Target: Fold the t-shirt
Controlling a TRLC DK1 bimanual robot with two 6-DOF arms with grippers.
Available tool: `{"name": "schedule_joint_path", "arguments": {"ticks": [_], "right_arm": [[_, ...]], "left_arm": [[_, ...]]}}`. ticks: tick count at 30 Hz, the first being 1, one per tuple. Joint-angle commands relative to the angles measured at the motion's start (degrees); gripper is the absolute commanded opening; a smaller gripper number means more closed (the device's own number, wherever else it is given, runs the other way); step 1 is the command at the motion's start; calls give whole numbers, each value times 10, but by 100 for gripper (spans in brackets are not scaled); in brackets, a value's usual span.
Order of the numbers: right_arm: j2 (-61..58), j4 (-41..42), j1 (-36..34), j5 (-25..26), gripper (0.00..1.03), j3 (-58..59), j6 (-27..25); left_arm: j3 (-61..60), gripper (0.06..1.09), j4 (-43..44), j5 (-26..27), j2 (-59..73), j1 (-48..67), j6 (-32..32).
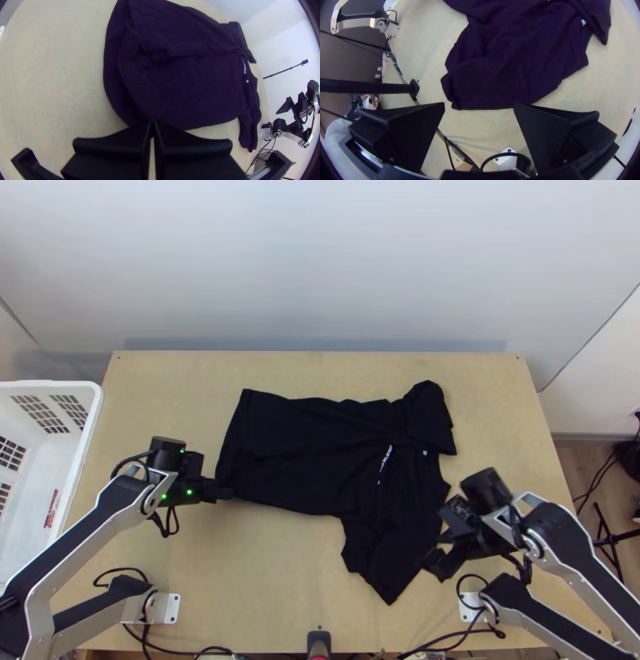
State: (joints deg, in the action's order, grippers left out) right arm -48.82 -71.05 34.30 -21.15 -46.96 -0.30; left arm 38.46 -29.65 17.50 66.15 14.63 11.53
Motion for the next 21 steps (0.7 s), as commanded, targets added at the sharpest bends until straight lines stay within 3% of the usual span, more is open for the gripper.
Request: {"name": "schedule_joint_path", "arguments": {"ticks": [1,8,14,21], "right_arm": [[-54,-16,88,-14,96,0,-23],[-94,9,208,25,96,-4,-30],[-131,92,294,70,96,-2,-18],[-179,212,329,105,96,-2,-10]], "left_arm": [[11,10,-10,-16,-22,-5,-10],[8,10,-6,-19,-16,-9,-12],[-1,10,10,-19,1,-18,-12],[-6,10,21,-26,-1,-29,-18]]}}
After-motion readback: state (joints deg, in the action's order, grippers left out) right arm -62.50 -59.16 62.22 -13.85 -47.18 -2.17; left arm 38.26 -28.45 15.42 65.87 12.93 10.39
